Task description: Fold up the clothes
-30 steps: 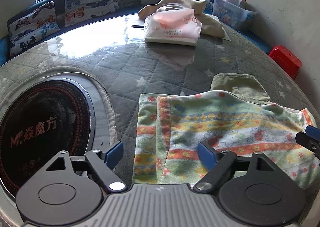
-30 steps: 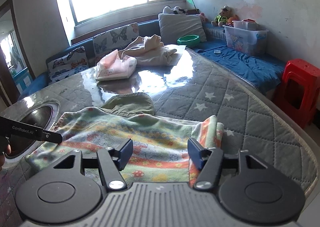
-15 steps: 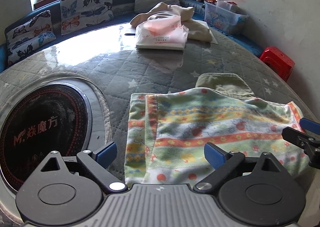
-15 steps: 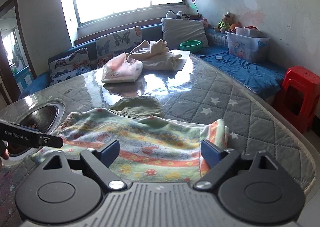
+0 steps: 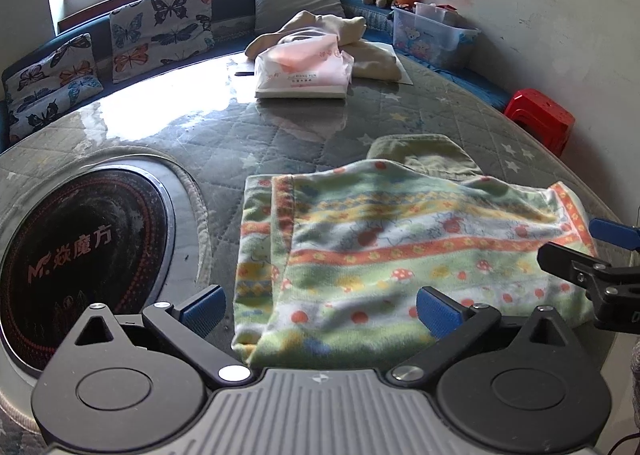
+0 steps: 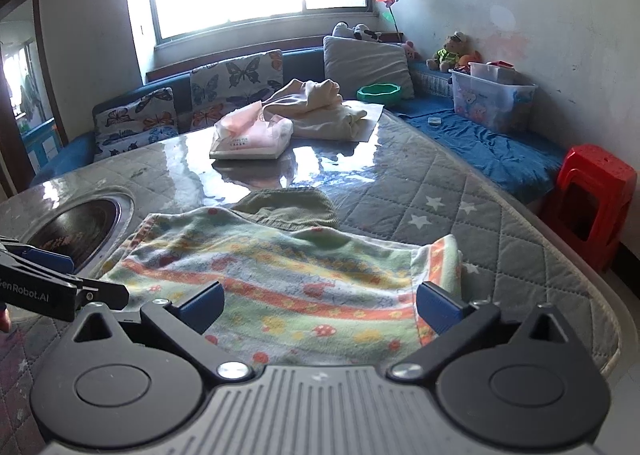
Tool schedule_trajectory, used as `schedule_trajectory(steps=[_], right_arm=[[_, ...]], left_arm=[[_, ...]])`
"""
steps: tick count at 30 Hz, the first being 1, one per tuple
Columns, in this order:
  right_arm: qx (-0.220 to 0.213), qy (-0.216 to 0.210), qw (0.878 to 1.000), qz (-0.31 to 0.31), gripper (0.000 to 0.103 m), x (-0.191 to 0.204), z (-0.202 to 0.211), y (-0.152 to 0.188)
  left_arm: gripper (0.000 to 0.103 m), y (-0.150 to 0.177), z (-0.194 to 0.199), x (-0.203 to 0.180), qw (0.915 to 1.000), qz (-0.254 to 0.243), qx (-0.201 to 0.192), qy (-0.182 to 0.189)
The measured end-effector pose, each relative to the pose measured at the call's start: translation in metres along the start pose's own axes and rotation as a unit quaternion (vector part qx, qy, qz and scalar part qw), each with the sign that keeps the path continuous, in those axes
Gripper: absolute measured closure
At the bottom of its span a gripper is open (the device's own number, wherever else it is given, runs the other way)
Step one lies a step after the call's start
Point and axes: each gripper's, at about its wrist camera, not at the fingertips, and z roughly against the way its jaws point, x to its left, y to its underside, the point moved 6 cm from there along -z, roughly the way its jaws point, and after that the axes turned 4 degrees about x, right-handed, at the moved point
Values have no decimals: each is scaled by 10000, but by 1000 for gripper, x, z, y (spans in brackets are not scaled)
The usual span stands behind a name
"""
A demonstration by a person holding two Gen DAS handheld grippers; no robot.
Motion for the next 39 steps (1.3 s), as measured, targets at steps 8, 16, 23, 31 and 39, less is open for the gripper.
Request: schedule_trajectory(steps=[8,16,23,31,39], right_arm=[[-71,27,10000,17,0,5,9,5],[17,205,9997,129,0,10,12,12],[-95,180,9998,31,0,10,20,13],[-128,136,9998,-4,0,12,26,18],[-109,96,9999,-4,0,15,32,27]], left_arm=[[0,9,9,-7,9997,-157,-158,-136],[0,18,17,-16,9987,-379,-310,-164],[0,26,18,-16,9993,-321,-160,-127],[0,38,20,-17,9996,-233,-24,-137],[0,48,26,-24,9996,-263,-36,-58]])
